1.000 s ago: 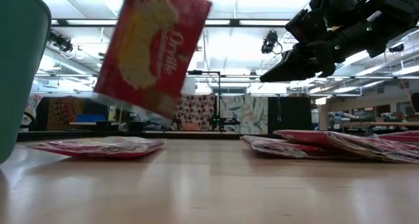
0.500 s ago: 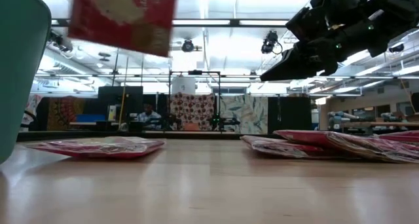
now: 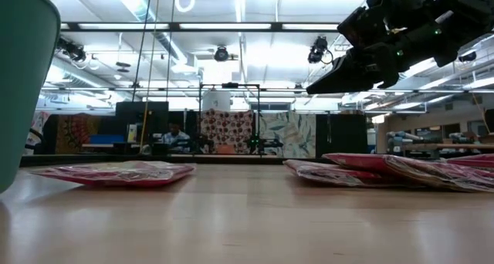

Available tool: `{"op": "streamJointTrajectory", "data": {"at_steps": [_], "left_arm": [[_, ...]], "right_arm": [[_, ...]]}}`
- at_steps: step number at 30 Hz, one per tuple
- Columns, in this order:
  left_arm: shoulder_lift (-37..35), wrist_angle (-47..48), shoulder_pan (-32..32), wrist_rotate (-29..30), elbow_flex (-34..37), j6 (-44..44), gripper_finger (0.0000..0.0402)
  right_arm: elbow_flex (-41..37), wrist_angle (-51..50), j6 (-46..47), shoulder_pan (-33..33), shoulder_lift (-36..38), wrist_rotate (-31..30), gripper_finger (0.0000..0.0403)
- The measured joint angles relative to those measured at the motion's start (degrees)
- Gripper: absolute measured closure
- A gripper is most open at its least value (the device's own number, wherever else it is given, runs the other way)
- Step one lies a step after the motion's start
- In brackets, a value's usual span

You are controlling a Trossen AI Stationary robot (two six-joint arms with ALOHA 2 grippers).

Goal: Sort popcorn bags into baskets
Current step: Put the popcorn bag into the blue bin

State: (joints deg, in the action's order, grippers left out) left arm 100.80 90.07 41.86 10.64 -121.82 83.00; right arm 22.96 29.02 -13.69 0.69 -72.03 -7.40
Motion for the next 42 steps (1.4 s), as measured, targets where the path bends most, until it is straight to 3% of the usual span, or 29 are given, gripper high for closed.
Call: {"op": "streamJointTrajectory", "data": {"at_steps": [4,25,35,42], "left_arm": [[0.02,-0.25,1.99,-0.04,3.71,3.64,0.0401],[0.04,-4.44,1.08,-19.02,22.5,2.88,0.0401],[0.04,-1.97,-0.66,-24.87,32.2,-0.11,0.0397],[0.04,-1.53,-1.54,-25.09,38.42,-0.32,0.0395]], "right_arm": [[0.0,0.02,0.0,-0.19,0.0,0.0,0.0383],[0.0,0.39,0.0,-0.22,0.0,0.02,0.0383],[0.0,1.86,0.0,-0.24,0.0,0.78,0.0383],[0.0,2.27,0.0,-0.24,0.0,2.19,0.0383]]}}
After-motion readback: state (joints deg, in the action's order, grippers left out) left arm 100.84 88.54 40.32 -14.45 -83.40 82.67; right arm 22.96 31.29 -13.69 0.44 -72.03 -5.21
